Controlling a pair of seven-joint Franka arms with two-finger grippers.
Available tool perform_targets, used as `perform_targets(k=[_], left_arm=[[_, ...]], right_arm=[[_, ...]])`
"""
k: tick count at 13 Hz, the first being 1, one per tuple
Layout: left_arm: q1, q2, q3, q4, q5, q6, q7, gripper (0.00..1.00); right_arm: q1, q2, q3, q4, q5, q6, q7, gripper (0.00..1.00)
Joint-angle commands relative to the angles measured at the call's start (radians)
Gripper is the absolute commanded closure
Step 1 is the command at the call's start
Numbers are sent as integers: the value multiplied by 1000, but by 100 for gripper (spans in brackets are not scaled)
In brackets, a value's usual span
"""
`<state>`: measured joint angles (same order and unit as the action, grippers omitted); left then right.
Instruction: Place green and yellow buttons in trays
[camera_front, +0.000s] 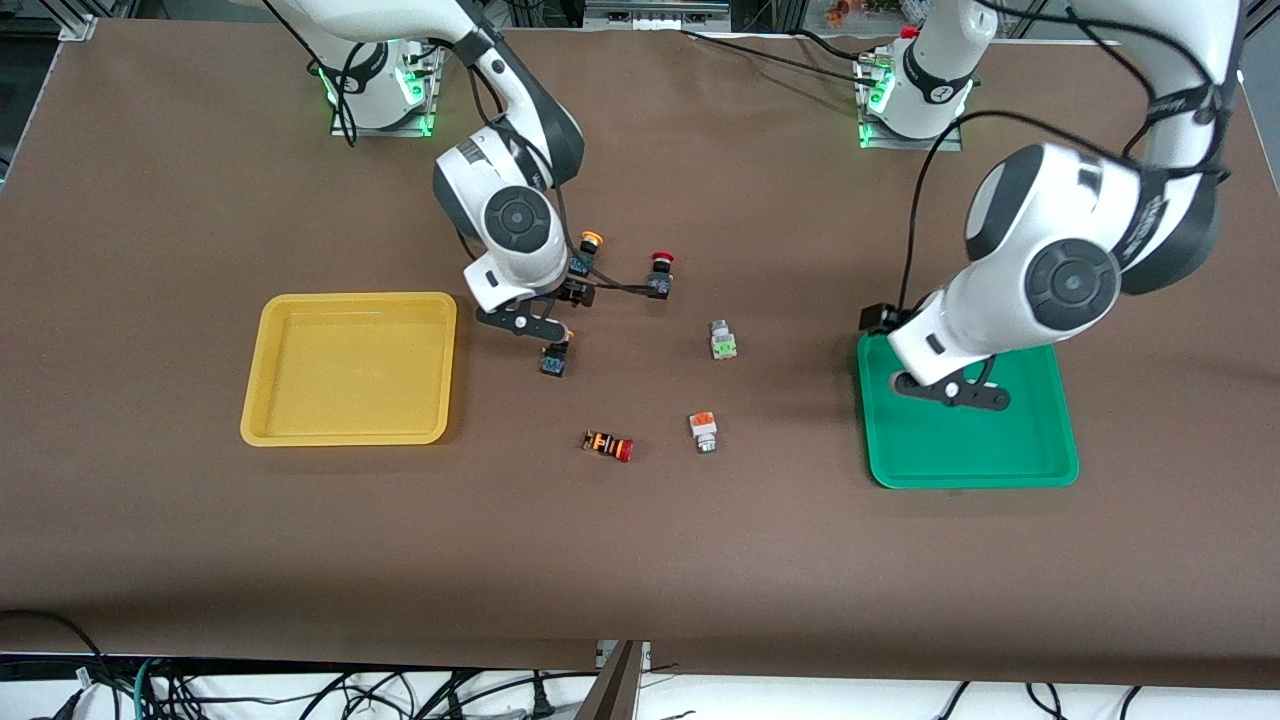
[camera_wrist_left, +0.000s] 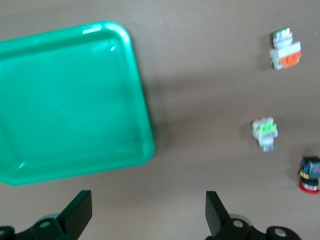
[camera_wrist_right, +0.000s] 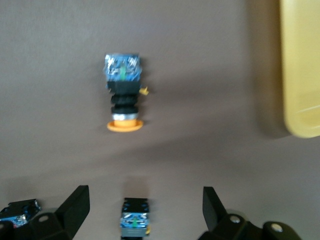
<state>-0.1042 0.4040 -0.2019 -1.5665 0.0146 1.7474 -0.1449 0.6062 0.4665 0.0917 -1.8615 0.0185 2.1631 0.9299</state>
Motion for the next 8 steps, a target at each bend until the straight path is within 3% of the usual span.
perform_targets(k=[1,3,8], left_arm=[[-2,73,2,45,1,108,1,0],[0,111,2,42,2,200,-18,0],[-28,128,2,31,76,210,-111,0]], right_arm=[[3,-25,39,-115,14,130,73,0],[29,-20,42,-155,14,173,99,0],[44,-17,69,-226,14,247,124,0]])
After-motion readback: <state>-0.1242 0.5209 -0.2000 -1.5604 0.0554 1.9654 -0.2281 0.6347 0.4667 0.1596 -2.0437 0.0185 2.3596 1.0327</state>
